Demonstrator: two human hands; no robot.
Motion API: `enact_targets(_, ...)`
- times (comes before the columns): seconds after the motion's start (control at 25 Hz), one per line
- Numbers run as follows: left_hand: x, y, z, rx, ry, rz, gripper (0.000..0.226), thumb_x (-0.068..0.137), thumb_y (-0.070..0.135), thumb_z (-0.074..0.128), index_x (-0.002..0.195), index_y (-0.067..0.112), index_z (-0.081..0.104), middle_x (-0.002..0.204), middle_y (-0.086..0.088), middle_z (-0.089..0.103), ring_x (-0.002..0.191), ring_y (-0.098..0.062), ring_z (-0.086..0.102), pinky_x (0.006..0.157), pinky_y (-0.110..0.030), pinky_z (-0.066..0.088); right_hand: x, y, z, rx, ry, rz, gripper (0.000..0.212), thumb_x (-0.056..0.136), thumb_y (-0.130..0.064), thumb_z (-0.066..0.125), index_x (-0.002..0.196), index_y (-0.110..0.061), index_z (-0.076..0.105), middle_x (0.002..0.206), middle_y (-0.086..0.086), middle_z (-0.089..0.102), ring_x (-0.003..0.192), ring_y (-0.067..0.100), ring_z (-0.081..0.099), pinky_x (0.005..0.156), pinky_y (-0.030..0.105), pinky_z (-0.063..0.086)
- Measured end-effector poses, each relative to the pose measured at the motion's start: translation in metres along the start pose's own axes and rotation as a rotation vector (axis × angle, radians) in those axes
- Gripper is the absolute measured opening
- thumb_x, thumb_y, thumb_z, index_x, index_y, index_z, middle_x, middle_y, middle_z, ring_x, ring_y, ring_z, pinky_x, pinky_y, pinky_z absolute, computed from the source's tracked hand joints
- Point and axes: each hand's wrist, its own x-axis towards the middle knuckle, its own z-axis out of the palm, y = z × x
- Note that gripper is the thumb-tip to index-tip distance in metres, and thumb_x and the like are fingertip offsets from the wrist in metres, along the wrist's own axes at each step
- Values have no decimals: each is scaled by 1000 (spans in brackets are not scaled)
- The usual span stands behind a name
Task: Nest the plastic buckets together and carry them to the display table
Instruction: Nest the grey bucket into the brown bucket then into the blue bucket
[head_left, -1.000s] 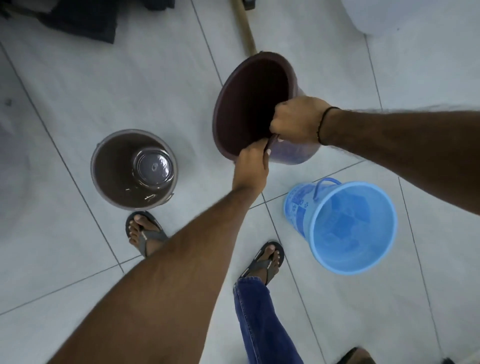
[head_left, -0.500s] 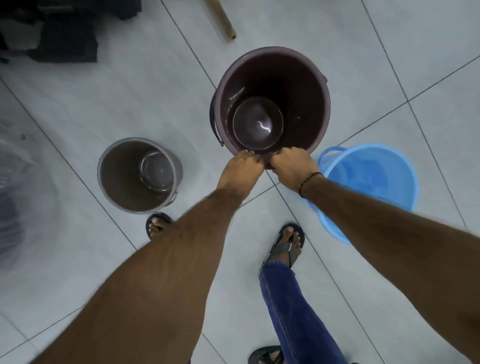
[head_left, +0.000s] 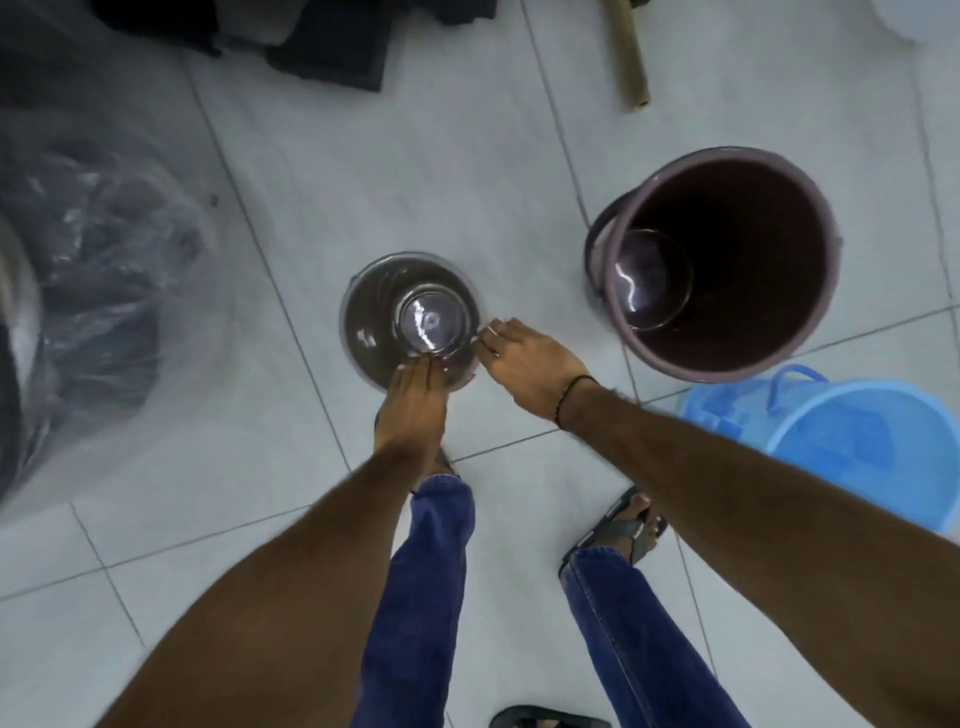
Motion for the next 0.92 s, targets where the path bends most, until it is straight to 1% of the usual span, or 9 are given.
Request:
enact_targets(0.08, 2, -40, 15, 128, -69, 108, 58, 95, 11, 57, 149, 7, 37, 152, -14, 45, 141, -29, 41, 122, -38, 26, 44, -14, 5, -135, -92, -64, 42, 97, -6, 44, 138, 1, 47, 143, 22, 49, 136, 36, 40, 117, 44, 29)
enact_targets(0.12, 4, -57, 21, 169, -100, 156, 56, 94, 12, 58, 147, 8, 41, 149, -13, 49, 137, -29, 45, 121, -37, 28, 62, -19, 6, -194, -161, -106, 36, 96, -7, 48, 131, -2, 56, 135, 20, 57, 130, 35, 47, 113, 44, 36)
enact_targets(0.2, 5, -80, 32, 242, -132, 253, 53, 93, 11, 58, 144, 10, 45, 144, -11, 55, 132, -28, 51, 118, -37, 35, 79, -24, 11, -235, -289, -150, 24, 92, -5, 56, 111, -8, 70, 112, 13, 71, 107, 33, 64, 95, 42, 52)
enact_targets(0.28, 5, -92, 33, 253, -156, 282, 52, 92, 11, 62, 142, 8, 47, 140, -11, 58, 128, -29, 55, 113, -40, 42, 82, -22, 8, -252, -321, -190, 19, 91, -4, 57, 98, -13, 73, 100, 7, 74, 92, 30, 70, 79, 38, 58)
enact_targets(0.52, -10, -87, -1, 344, -187, 372, 30, 86, 13, 73, 116, 10, 70, 112, -8, 76, 96, -25, 72, 91, -36, 58, 57, -31, -3, -257, -381, -282, 21, 92, -6, 55, 104, -14, 70, 105, 7, 73, 96, 33, 70, 80, 39, 57)
enact_targets(0.64, -32, -76, -36, 350, -173, 361, 31, 82, 10, 75, 113, 9, 71, 108, -10, 76, 95, -27, 73, 87, -37, 59, 24, -27, -29, -191, -338, -235, 25, 90, -2, 51, 107, -14, 66, 108, 10, 68, 99, 34, 66, 79, 39, 54)
enact_targets(0.76, -74, -41, -99, 318, -71, 366, 42, 64, 8, 89, 103, 8, 74, 99, -12, 77, 87, -29, 74, 77, -36, 61, -33, -6, -78, -172, -242, -184, 32, 84, 4, 51, 107, -13, 65, 105, 12, 67, 96, 34, 66, 74, 39, 53)
enact_targets(0.8, -90, -24, -123, 319, -33, 353, 46, 61, 7, 91, 104, 7, 74, 99, -13, 77, 88, -30, 74, 78, -37, 61, -57, 4, -97, -176, -199, -184, 33, 83, 4, 51, 107, -14, 64, 105, 11, 67, 95, 34, 66, 72, 39, 53)
enact_targets(0.92, -134, 44, -190, 354, 114, 373, 51, 65, 2, 88, 113, 2, 71, 111, -18, 75, 100, -34, 73, 93, -43, 59, -146, 35, -150, -187, -91, -151, 35, 84, 2, 51, 110, -19, 63, 109, 6, 67, 98, 31, 66, 69, 38, 52)
